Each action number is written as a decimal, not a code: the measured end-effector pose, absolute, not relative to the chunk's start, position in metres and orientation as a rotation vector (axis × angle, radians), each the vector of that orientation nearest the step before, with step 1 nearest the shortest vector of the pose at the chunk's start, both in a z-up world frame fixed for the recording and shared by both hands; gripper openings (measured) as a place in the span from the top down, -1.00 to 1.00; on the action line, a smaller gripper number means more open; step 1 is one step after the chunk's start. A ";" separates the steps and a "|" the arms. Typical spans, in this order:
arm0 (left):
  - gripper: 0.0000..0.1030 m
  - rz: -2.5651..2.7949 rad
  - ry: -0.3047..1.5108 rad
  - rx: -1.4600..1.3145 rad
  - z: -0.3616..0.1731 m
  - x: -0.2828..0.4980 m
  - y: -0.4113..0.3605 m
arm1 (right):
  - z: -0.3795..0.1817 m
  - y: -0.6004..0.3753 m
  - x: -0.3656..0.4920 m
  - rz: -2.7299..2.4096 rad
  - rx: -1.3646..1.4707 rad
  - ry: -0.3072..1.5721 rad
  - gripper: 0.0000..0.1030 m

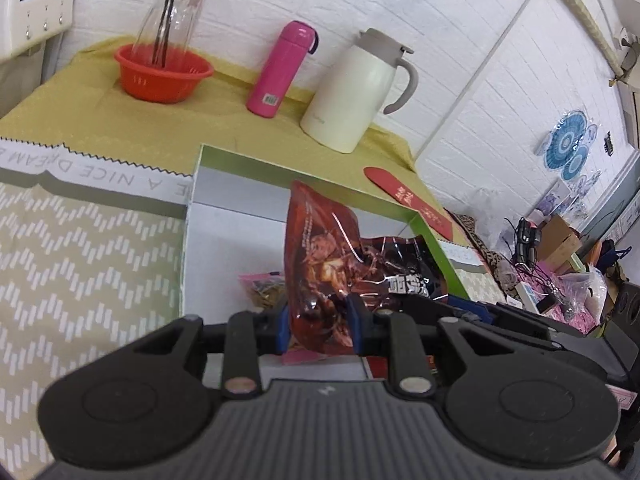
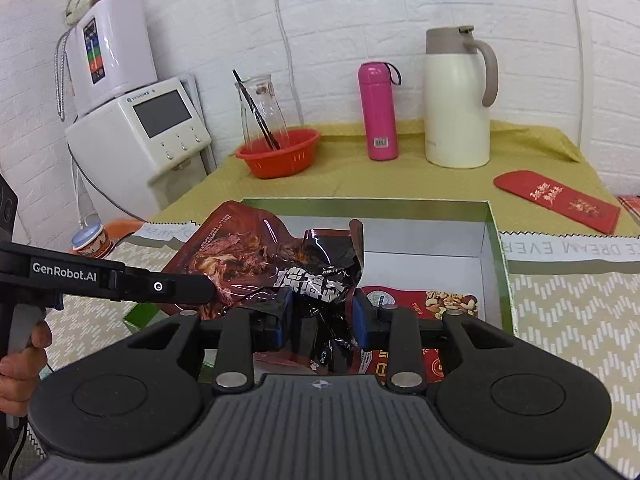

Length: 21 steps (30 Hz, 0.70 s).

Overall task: Organize snacks
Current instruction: 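Lower the brown meat bag into the green box, release, withdraw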

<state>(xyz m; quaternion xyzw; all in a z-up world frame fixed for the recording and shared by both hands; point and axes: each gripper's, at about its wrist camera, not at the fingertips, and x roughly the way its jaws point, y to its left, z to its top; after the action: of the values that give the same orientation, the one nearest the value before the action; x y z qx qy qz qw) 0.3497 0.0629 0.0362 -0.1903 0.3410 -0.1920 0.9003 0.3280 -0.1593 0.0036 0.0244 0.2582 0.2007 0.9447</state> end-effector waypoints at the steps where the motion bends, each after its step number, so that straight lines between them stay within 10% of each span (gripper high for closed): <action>1: 0.55 -0.391 0.712 -0.390 0.034 0.355 0.063 | 0.000 -0.157 0.334 0.406 0.054 0.541 -0.09; 8: 0.53 -0.351 0.733 -0.327 0.027 0.381 0.062 | -0.012 -0.145 0.361 0.384 0.024 0.585 -0.22; 9: 0.45 -0.347 0.725 -0.317 0.027 0.381 0.061 | -0.013 -0.144 0.362 0.378 0.013 0.585 -0.25; 10: -0.10 -0.340 0.712 -0.315 0.027 0.380 0.062 | -0.013 -0.144 0.362 0.370 0.002 0.579 -0.43; 12: -0.31 -0.330 0.649 -0.334 0.031 0.372 0.065 | -0.012 -0.144 0.356 0.360 -0.028 0.546 -1.00; 21: -0.82 -0.235 0.594 -0.313 0.047 0.348 0.063 | 0.001 -0.148 0.316 0.313 -0.117 0.408 -1.00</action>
<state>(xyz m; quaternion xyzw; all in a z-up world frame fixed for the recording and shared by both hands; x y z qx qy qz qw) 0.3477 0.0631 0.0467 -0.1534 0.2908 -0.1149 0.9374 0.3162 -0.1476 0.0005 -0.0579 0.2016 0.1549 0.9654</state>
